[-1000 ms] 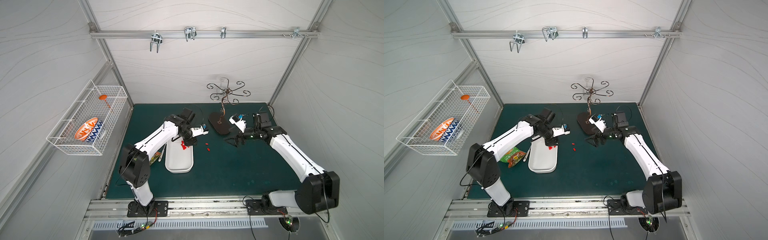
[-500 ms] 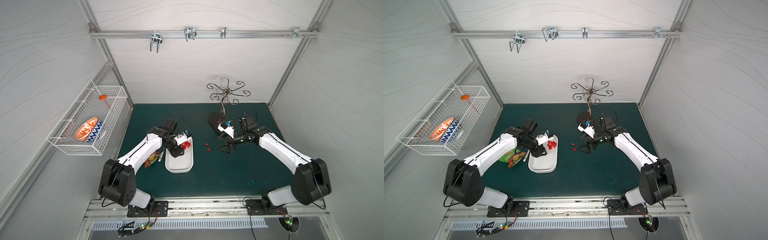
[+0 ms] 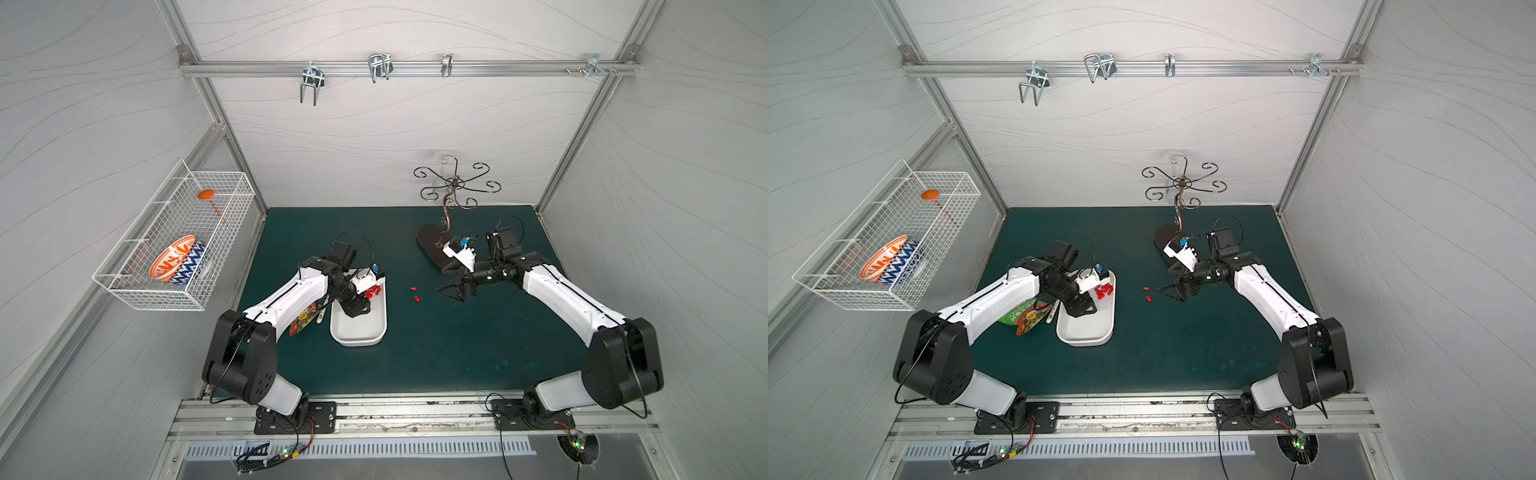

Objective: Take the screw protection sleeves out of the storage box
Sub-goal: Pick up the screw protection sleeve from the storage box.

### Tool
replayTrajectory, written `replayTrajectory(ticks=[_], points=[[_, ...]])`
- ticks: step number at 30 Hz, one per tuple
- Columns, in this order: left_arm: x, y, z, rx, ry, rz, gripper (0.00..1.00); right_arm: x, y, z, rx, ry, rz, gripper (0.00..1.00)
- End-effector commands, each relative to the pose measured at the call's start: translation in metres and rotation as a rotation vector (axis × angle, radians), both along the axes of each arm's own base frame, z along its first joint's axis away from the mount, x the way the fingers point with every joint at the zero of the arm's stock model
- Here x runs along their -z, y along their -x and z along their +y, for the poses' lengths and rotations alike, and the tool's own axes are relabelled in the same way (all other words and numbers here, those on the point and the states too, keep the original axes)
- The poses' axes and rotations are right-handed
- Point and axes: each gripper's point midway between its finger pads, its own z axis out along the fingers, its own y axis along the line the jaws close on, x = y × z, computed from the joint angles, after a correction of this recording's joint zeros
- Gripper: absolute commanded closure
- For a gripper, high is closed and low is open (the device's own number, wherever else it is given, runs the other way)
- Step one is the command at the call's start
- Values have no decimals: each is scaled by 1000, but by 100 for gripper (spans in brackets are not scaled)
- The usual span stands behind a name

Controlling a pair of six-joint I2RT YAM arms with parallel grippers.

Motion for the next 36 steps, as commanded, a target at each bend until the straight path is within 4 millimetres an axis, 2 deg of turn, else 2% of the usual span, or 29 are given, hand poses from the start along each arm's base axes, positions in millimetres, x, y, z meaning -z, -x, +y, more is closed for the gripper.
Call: replayTrajectory(ticks=[1,9,16,22,32,36], points=[[-7,-22,-8,-13,24,-42,50,-3,1,-1,4,-14,-5,1],[13,-34,-15,-14,-41,-14,66,1,2,2,-5,-28,22,1],[17,-60,-13,-54,-102,-51,73,-2,5,2,-12,-30,8,1],[29,-56,-16,-45,-109,13,82,-2,3,0,-5,-22,-2,1],[43,-57,-21,-39,-131,34,85,1,3,1,-5,-20,5,1],[47,-61,-21,-38,-141,23,82,2,3,1,-6,-23,16,1]])
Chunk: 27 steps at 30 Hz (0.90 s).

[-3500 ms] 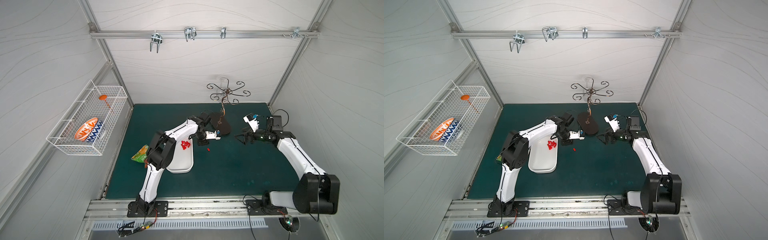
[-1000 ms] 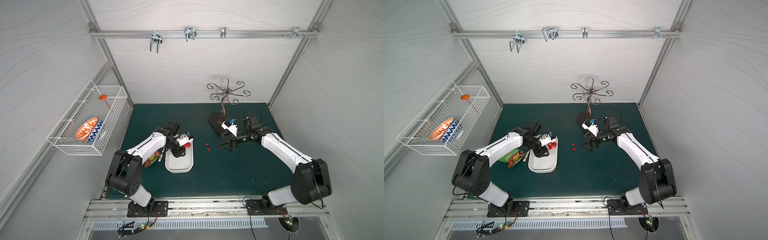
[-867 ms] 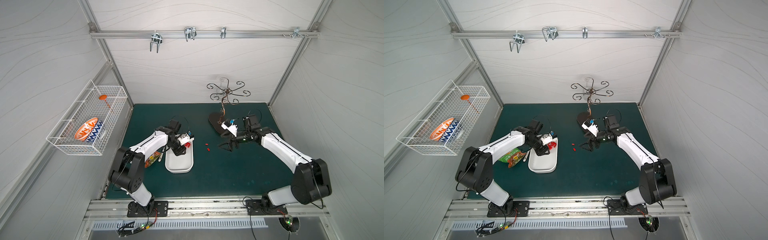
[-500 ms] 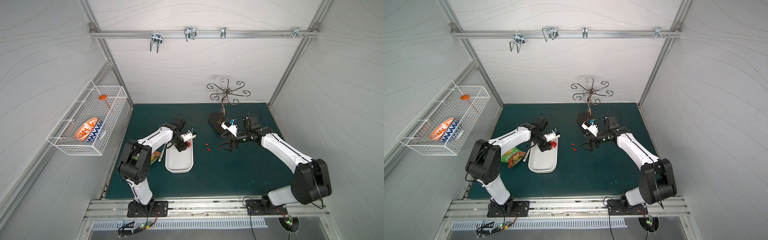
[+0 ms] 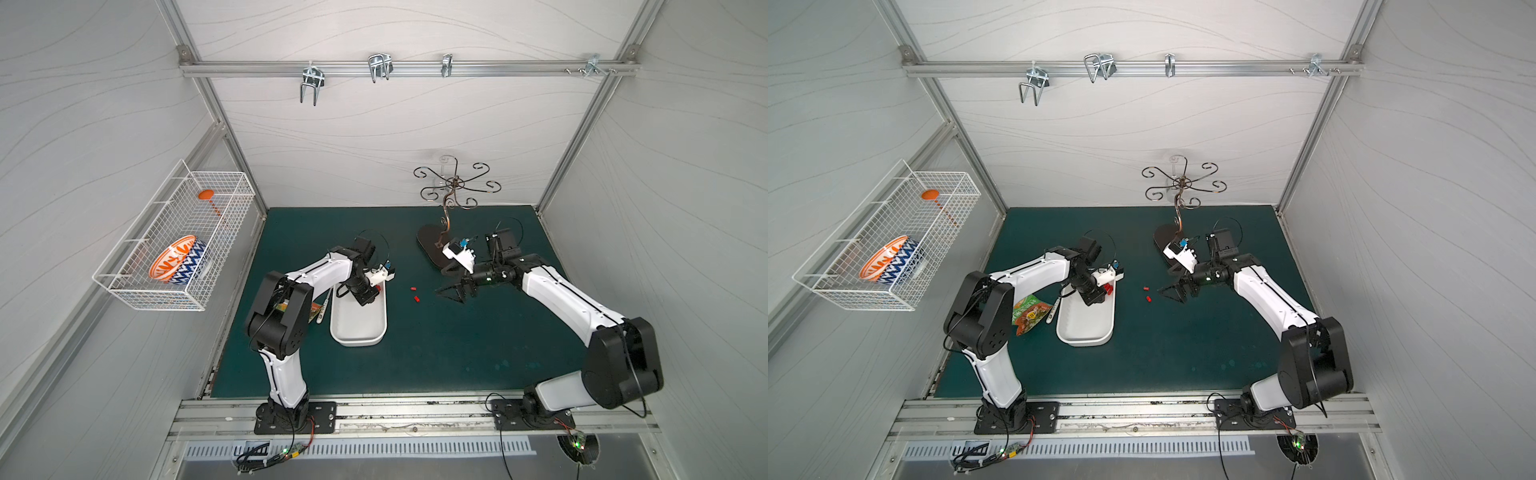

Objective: Take the screw protection sleeves out of the storage box
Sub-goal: Pick up the screw protection sleeve from the storage box.

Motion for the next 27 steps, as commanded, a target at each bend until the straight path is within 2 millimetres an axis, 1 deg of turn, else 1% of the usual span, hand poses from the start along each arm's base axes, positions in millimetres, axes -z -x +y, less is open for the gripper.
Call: replayTrajectory(ticks=[1,6,12,16,21,27], points=[[-2,-15,-6,0,0,-41,81,0,2,1,-6,-12,12,1],[5,-20,-4,12,-26,-47,79,0,2,0,-5,-13,10,1],[8,-26,-3,14,-38,-73,78,-2,2,-1,-4,-13,5,1],[5,-27,-6,2,-23,-80,78,-3,2,-2,0,-14,3,1],[-11,-24,-12,-13,34,-73,79,-5,1,-4,6,-20,-3,1],[-12,-27,-9,-26,34,-77,80,-5,1,-5,7,-19,-4,1]])
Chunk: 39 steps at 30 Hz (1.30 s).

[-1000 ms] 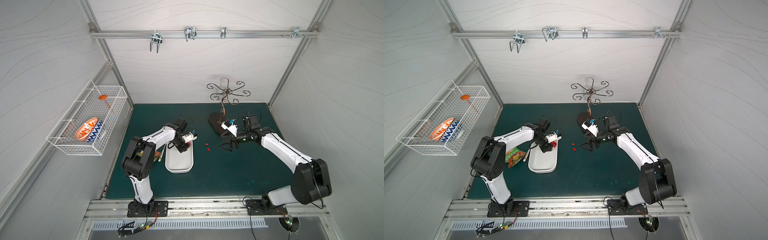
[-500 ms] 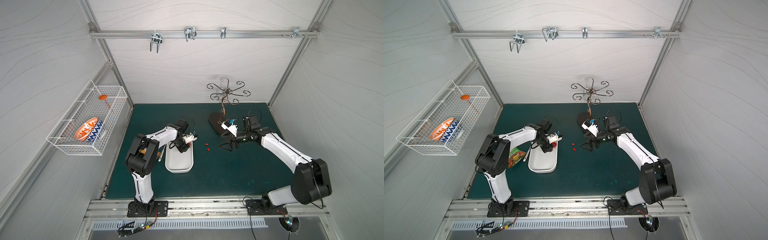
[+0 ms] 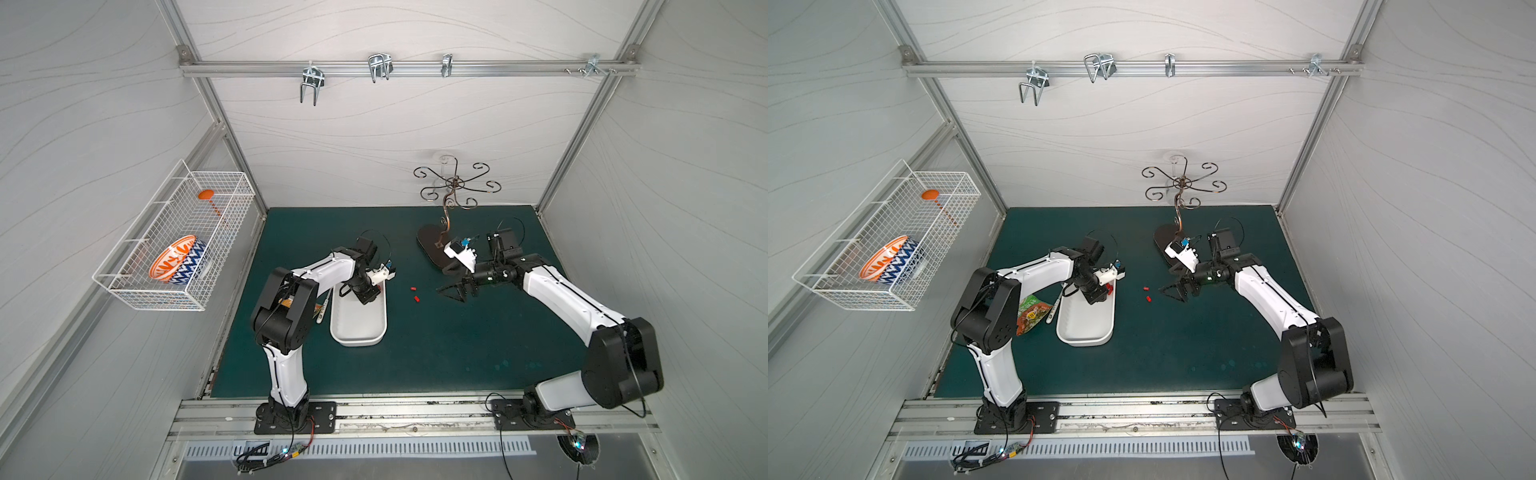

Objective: Take the screw protection sleeves out of the storage box
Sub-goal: Pick up the screw protection sleeve from the storage box.

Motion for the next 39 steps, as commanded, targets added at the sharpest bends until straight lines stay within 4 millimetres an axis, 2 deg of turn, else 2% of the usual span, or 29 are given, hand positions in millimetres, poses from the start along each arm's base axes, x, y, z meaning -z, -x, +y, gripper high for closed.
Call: replayTrajectory(ticks=[1,10,18,28,31,35,39], points=[[-22,-15,-5,-16,47,-52,80,-5,4,-2,-3,-20,-4,1],[-11,-24,2,-16,-7,-72,76,-4,3,-2,-3,-17,0,1],[4,-22,6,6,-37,-48,75,-3,3,-2,-4,-17,1,1],[20,-18,13,52,-115,-52,79,-3,3,-3,-4,-18,7,1],[16,-16,12,46,-106,-56,84,-2,3,-3,-4,-17,7,1],[-2,-15,6,27,-57,-70,91,-2,2,-3,-3,-16,9,1],[-21,-10,6,19,-9,-63,94,-1,2,-2,-4,-17,14,1]])
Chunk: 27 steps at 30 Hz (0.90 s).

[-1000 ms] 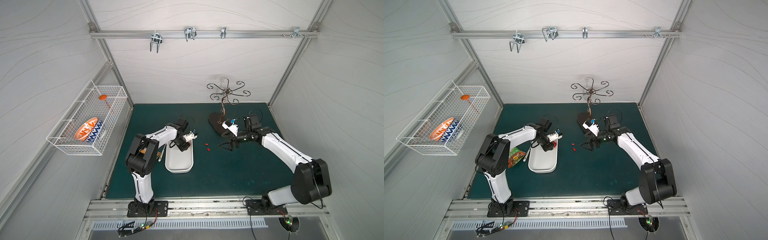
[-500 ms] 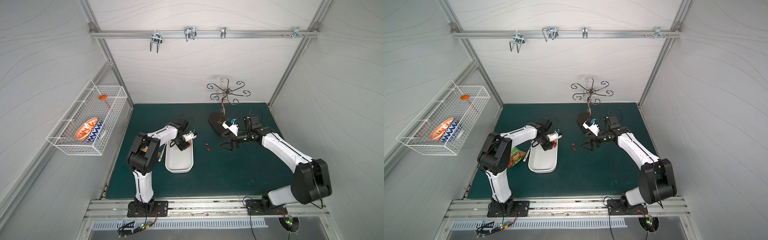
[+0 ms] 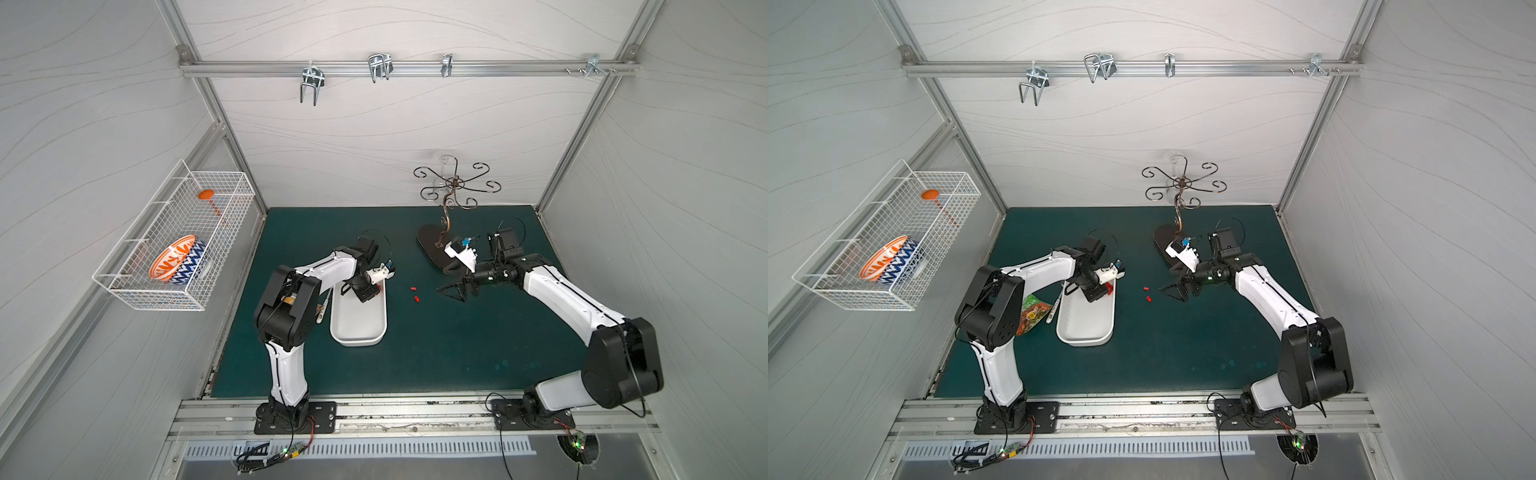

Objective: Take the screw protection sleeves out of the storage box
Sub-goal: Pick up the screw protection sleeve from the storage box, then place the screw protection sleeve in the storage box.

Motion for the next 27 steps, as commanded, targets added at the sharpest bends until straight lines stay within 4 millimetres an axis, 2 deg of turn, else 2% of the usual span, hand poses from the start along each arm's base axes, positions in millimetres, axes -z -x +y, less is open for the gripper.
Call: replayTrajectory(ticks=[1,5,10,16,18,21,27], points=[[-29,4,-3,-13,77,-1,95,-1,4,0,-11,-15,14,1],[-49,12,-4,-30,170,51,97,-1,3,0,-10,-15,14,1],[-78,35,-15,14,310,133,98,0,2,-1,-4,-11,12,1],[-111,58,-29,109,437,144,99,-1,1,-3,0,-9,3,1],[-116,61,-31,132,458,126,99,-2,0,-4,5,-9,2,1],[-106,57,-22,131,398,95,98,-2,0,-4,5,-15,7,1],[-47,36,31,109,40,27,95,0,0,-3,2,-18,21,1]])
